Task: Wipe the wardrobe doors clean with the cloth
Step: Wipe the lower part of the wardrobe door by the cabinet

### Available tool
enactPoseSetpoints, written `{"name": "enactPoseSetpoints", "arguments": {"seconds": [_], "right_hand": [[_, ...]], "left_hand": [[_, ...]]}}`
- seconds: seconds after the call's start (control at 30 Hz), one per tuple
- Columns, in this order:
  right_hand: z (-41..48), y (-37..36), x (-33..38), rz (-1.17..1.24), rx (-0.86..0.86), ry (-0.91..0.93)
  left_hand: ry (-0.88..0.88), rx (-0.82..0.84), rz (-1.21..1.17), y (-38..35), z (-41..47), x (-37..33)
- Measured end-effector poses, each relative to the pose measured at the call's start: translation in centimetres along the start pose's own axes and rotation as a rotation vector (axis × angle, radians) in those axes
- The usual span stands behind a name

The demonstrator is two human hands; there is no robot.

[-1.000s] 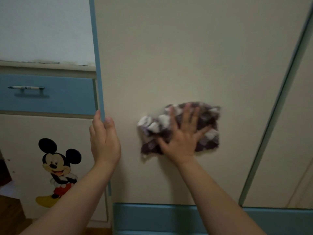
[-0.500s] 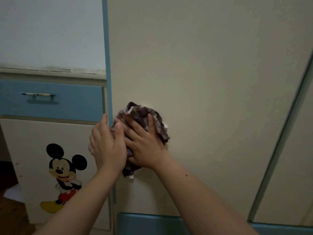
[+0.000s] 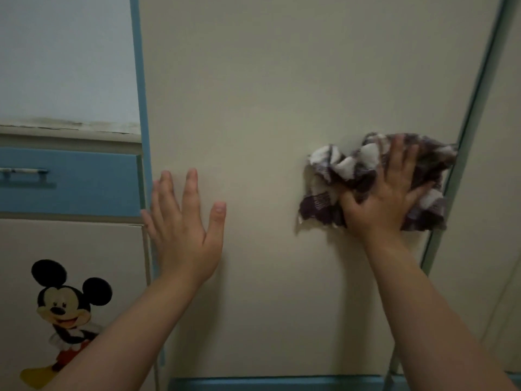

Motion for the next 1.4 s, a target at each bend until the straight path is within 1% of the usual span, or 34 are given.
{"name": "enactPoseSetpoints", "arguments": {"seconds": [0.07, 0.13, 0.2, 0.3, 0.37, 0.47, 0.57, 0.63, 0.73, 0.87, 0.93, 1.0, 1.1, 1.2, 1.27, 1.33, 1.4], "right_hand": [[0.2, 1.8, -4.2, 0.054, -0.102, -0.188], [0.0, 2.9, -6.4, 0.116, -0.182, -0.308], [-0.1, 3.0, -6.6, 0.142, -0.201, -0.348], [0.5, 2.3, -4.3, 0.154, -0.206, -0.349], [1.5, 0.9, -0.6, 0.110, -0.144, -0.254], [2.6, -2.1, 6.5, 0.053, -0.019, -0.047], [1.9, -4.5, 13.9, 0.036, 0.049, 0.164], [0.8, -6.0, 18.1, 0.035, 0.083, 0.265], [-0.4, -7.6, 22.2, 0.022, 0.112, 0.363], [-0.2, -8.4, 23.9, -0.054, 0.147, 0.477], [1.0, -7.6, 23.2, 0.019, 0.139, 0.506], [3.3, -6.1, 21.1, 0.112, 0.100, 0.461], [7.1, -3.4, 14.7, 0.092, 0.033, 0.298], [10.0, -0.7, 6.8, 0.028, 0.018, 0.126], [10.8, 1.0, 2.1, 0.025, -0.005, 0.004], [11.0, 2.3, -0.8, 0.076, -0.055, -0.090], [11.1, 2.8, -1.5, 0.121, -0.101, -0.121]], "left_hand": [[0.019, -0.025, -0.011, 0.2, 0.2, -0.1], [0.034, -0.048, -0.024, 0.3, 0.4, -0.4], [0.050, -0.067, -0.047, 0.5, 0.5, -0.4], [0.057, -0.105, -0.060, 1.0, 0.7, -0.4], [0.079, -0.129, -0.073, 1.4, 0.9, -0.1], [0.117, -0.164, -0.089, 2.1, 1.7, 0.7], [0.115, -0.175, -0.110, 2.7, 2.7, 1.1], [0.103, -0.183, -0.123, 3.2, 3.2, 1.1], [0.080, -0.175, -0.104, 3.8, 4.0, 0.7], [0.056, -0.161, -0.024, 4.4, 5.2, 0.1], [0.017, -0.169, -0.010, 4.5, 5.5, -0.8], [-0.022, -0.166, -0.019, 4.5, 5.8, -1.6], [-0.034, -0.137, -0.019, 4.1, 5.8, -2.3], [-0.025, -0.117, -0.037, 3.8, 5.6, -3.5], [-0.062, -0.116, -0.038, 3.7, 5.5, -5.0], [-0.116, -0.123, -0.033, 3.7, 5.7, -6.8], [-0.165, -0.126, -0.044, 3.7, 6.2, -8.8]]}}
Point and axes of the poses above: each hand's wrist, its own z-axis towards the middle knuckle, its own y-axis out of the back of the hand, x = y × z, the point moved 9 cm from there along z, towards the middle knuckle, and after that the axes turned 8 degrees about z, right-handed, at the moved point
